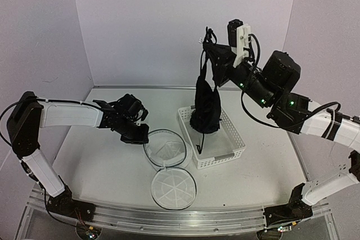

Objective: Unzip the laundry bag and remove the bra
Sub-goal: Pick up the bra from the laundry bag, then place the bra in the bin.

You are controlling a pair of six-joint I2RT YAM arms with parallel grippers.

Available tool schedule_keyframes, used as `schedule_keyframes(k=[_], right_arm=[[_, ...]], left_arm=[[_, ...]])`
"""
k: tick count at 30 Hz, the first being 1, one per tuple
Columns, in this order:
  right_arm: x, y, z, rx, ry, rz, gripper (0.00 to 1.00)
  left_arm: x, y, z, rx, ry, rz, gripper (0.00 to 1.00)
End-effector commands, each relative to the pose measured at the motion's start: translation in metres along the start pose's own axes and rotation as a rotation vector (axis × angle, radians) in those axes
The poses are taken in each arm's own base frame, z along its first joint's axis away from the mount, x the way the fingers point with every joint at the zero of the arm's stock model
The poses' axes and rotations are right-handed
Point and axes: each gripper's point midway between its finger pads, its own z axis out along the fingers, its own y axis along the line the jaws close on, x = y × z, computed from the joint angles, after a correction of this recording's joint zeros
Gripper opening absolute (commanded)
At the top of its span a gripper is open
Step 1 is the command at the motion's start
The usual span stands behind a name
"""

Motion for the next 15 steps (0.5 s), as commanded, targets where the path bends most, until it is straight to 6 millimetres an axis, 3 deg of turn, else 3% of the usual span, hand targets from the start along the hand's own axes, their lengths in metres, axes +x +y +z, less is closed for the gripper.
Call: schedule_keyframes(k=[1, 6, 15], right_arm=[[-0.047, -0.026, -0.011, 0.108, -0.092, -0.013, 0.00], [-0.022, -0.031, -0.012, 0.154, -0.033, -0.028, 0.00], [0.056, -0.036, -0.017, 0.227, 0.117, -0.006, 0.00]], left_arm=[[-0.018, -0.006, -0.012, -0.005, -0.060, 0.024, 0.00], [-0.022, -0.007, -0.021, -0.011, -0.078, 0.032, 0.00], [-0.029, -0.002, -0.039, -0.052, -0.116, 0.042, 0.00]])
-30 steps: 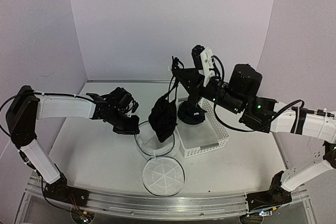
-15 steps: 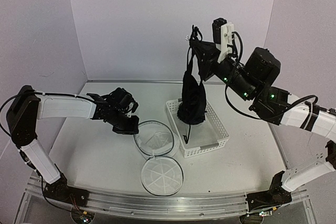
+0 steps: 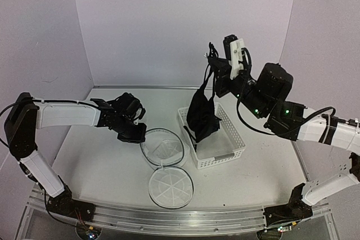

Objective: Unzip the laundry bag and remove the bra
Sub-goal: Place the bra in the bin.

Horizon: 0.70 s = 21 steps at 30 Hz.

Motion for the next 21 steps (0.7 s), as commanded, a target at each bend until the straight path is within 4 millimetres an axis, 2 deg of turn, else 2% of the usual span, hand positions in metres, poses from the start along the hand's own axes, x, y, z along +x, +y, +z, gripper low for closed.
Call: schedule_keyframes(k=[1, 21], right_arm=[[0.021, -0.014, -0.002, 0.069, 0.022, 0.052, 0.00], [0.171, -0.028, -0.002, 0.079, 0.310, 0.221, 0.00]], left_arm=[[-0.029, -0.011, -0.031, 0.013, -0.102, 0.023, 0.00], [-0.031, -0.006, -0.036, -0.017, -0.119, 0.023, 0.00]])
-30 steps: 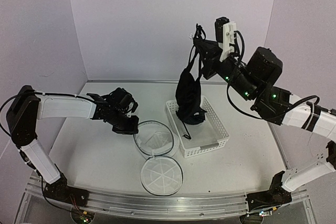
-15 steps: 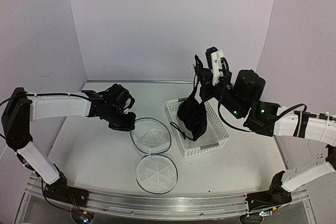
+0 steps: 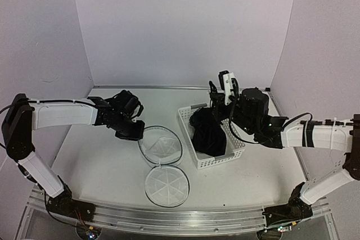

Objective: Unzip the laundry bag and remove the bra
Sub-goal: Place the bra in the bin.

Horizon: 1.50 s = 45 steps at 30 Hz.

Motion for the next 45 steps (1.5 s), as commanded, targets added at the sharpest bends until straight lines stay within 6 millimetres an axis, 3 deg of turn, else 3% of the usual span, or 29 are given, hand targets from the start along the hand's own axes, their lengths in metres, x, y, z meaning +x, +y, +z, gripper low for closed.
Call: schedule_keyframes(k=[1, 9, 14, 23, 27, 33, 37, 40, 45], right_arm=[[0.016, -0.009, 0.008, 0.009, 0.014, 0.077, 0.00], [0.090, -0.019, 0.031, 0.051, 0.251, 0.028, 0.11], [0.107, -0.014, 0.038, 0.033, 0.315, 0.008, 0.21], [0.108, -0.008, 0.017, -0.029, 0.340, 0.026, 0.51], [0.102, 0.007, -0.002, -0.149, 0.376, 0.005, 0.61], [0.088, 0.015, -0.038, -0.245, 0.411, -0.003, 0.65], [0.081, 0.038, -0.067, -0.417, 0.424, 0.038, 0.69], [0.084, 0.051, -0.086, -0.520, 0.427, 0.096, 0.70], [0.093, 0.053, -0.097, -0.521, 0.477, 0.237, 0.72]], left_arm=[[-0.023, -0.009, -0.022, 0.017, -0.077, 0.014, 0.00], [-0.025, -0.011, -0.021, 0.017, -0.074, 0.019, 0.00], [-0.026, -0.011, -0.020, 0.016, -0.071, 0.017, 0.00], [-0.025, -0.011, -0.016, 0.013, -0.061, 0.016, 0.00], [-0.027, -0.012, -0.013, 0.011, -0.058, 0.020, 0.00], [-0.029, -0.014, -0.010, 0.013, -0.056, 0.024, 0.00], [-0.033, -0.016, -0.013, 0.017, -0.067, 0.012, 0.00], [-0.034, -0.015, -0.014, 0.017, -0.079, -0.012, 0.00], [-0.032, -0.019, -0.013, 0.069, -0.111, -0.077, 0.00]])
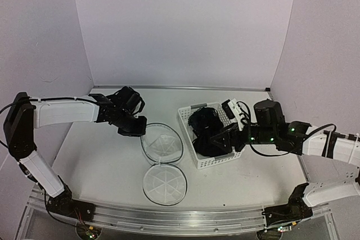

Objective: Unzip the laundry bag and remove the bra
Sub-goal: Place the bra in the bin, then pass from the left arm to the right

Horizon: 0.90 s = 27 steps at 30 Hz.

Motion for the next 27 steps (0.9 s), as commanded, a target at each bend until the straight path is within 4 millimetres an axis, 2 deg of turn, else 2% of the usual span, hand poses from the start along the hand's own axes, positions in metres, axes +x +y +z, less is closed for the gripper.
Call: schedule_keyframes(k=[1, 7, 10, 13, 17, 22, 27], right_arm=[[0.011, 0.019, -0.004, -0.118, 0.030, 0.138, 0.73], [0.037, 0.047, 0.006, -0.288, 0.102, 0.293, 0.70], [0.051, 0.060, 0.017, -0.266, 0.135, 0.279, 0.70], [0.054, 0.074, 0.030, -0.262, 0.139, 0.279, 0.70], [0.059, 0.081, 0.050, -0.239, 0.141, 0.309, 0.70], [0.063, 0.100, 0.078, -0.216, 0.173, 0.305, 0.71], [0.065, 0.100, 0.102, -0.147, 0.177, 0.316, 0.71]], left_arm=[[-0.017, -0.011, -0.010, 0.063, -0.095, -0.060, 0.00], [-0.016, -0.021, -0.021, 0.152, -0.127, -0.069, 0.00], [-0.014, -0.025, -0.024, 0.188, -0.132, -0.069, 0.00], [-0.012, -0.025, -0.027, 0.205, -0.144, -0.089, 0.00], [-0.008, -0.017, -0.033, 0.190, -0.166, -0.137, 0.00], [0.002, -0.004, -0.041, 0.181, -0.191, -0.231, 0.00], [0.009, 0.011, -0.055, 0.171, -0.244, -0.309, 0.00]])
